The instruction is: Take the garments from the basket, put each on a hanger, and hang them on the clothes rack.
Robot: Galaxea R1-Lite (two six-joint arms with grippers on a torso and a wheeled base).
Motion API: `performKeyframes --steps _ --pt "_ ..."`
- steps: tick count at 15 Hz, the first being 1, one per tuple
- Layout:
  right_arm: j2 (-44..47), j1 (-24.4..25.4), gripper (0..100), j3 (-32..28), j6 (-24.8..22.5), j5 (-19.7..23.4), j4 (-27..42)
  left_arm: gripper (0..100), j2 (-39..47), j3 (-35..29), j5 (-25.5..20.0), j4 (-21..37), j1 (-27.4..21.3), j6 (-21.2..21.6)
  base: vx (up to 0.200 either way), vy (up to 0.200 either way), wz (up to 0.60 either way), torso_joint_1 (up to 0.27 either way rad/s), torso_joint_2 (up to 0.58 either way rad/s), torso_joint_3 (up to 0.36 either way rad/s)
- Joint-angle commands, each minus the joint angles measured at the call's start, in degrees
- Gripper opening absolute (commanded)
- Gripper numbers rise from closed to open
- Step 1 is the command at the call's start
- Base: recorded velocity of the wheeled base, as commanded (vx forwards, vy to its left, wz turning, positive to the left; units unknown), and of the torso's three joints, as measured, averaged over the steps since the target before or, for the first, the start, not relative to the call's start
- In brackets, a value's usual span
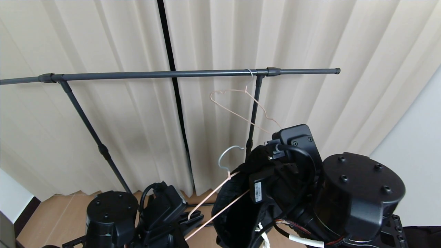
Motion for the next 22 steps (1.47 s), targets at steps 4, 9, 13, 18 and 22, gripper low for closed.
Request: performKeyframes --steps 4,9,13,18,22 --pt "-0.35 0.77 0 0.61 0.33 0.15 -1.92 0 0.08 1.47 0.03 -2.61 -0.06 0.0 0.0 0.0 0.0 0.0 0.0 0.0" --pt "-1.49 0.68 100 0.17 0.33 0.06 -2.01 0 0.08 2.87 0.03 -4.81 -1.56 0.0 0.0 0.0 0.0 0.0 0.0 0.0" --pt "-0.79 0.59 100 -0.71 0.24 -0.11 -2.01 0 0.08 3.75 0.03 -6.48 -2.0 0.08 0.0 0.0 0.0 0.0 0.0 0.0" --pt "0.79 -1.25 100 -1.85 0.59 -0.38 -2.01 0 0.0 4.19 0.03 -8.15 -3.23 0.08 0.0 0.0 0.0 0.0 0.0 0.0" --pt "1.41 -1.6 100 -1.85 0.59 -0.82 -2.01 0 0.08 3.93 0.55 -8.5 -3.23 -0.09 0.0 0.0 0.0 0.0 0.0 0.0"
